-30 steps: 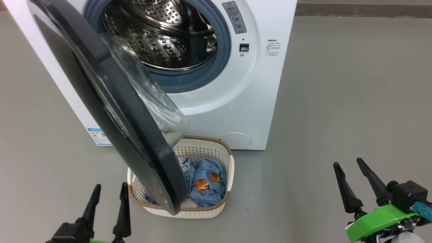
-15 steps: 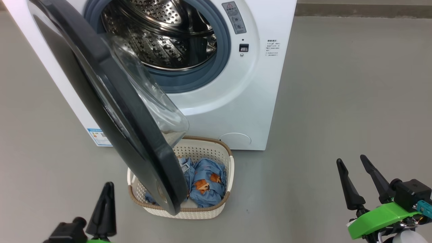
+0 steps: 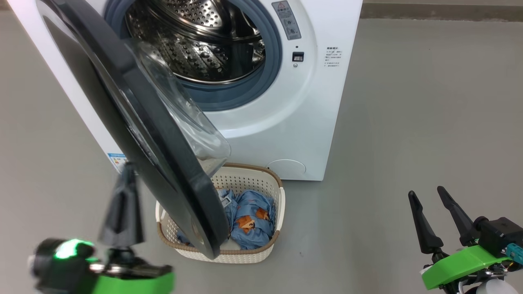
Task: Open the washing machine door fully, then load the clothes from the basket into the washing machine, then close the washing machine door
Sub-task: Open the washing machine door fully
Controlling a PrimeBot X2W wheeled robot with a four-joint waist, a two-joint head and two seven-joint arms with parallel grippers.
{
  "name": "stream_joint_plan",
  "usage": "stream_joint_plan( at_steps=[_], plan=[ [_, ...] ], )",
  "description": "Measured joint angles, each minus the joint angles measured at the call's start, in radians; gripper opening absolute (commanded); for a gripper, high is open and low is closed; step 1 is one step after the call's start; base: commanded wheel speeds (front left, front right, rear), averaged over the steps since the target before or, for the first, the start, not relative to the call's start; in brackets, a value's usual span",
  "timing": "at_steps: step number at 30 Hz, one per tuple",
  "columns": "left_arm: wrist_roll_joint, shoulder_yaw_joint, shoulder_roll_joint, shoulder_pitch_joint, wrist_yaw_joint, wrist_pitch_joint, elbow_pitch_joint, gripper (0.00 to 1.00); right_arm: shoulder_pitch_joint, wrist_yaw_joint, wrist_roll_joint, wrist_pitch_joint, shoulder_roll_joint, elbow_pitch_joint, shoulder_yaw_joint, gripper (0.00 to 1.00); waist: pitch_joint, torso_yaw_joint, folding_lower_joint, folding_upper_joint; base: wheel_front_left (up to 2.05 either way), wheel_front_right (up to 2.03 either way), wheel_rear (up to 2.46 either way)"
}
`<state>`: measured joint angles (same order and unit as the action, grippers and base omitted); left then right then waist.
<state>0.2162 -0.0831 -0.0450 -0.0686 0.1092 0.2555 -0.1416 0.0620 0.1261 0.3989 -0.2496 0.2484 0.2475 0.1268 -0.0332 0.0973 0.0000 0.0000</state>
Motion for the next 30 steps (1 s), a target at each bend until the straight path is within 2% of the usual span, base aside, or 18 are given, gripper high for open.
stream_joint_plan(
  at_steps=[7,14,23,30],
  plan=[
    [0.008,-0.209,0.000,-0.013,-0.020,0.000,-0.030,0.00,0.000,0.000,-0.001,0.000,0.000,-0.006,-0.001,1.00,-0.014,-0.008,0.0000,0.0000,0.00,0.00,0.00],
    [0.100,-0.338,0.000,-0.062,-0.053,0.000,0.092,0.00,0.000,0.000,-0.001,0.000,0.000,-0.010,0.003,1.00,-0.026,-0.020,0.0000,0.0000,0.00,0.00,0.00],
    [0.172,-0.370,0.000,-0.108,-0.075,0.000,0.257,0.00,0.001,0.000,-0.001,0.000,0.000,-0.013,0.000,1.00,-0.036,-0.019,0.0000,0.0000,0.00,0.00,0.00],
    [0.189,-0.363,0.000,-0.120,-0.081,0.000,0.321,0.00,0.001,0.000,-0.001,0.000,0.000,-0.018,-0.001,1.00,-0.039,-0.016,0.0000,0.0000,0.00,0.00,0.00]
  ],
)
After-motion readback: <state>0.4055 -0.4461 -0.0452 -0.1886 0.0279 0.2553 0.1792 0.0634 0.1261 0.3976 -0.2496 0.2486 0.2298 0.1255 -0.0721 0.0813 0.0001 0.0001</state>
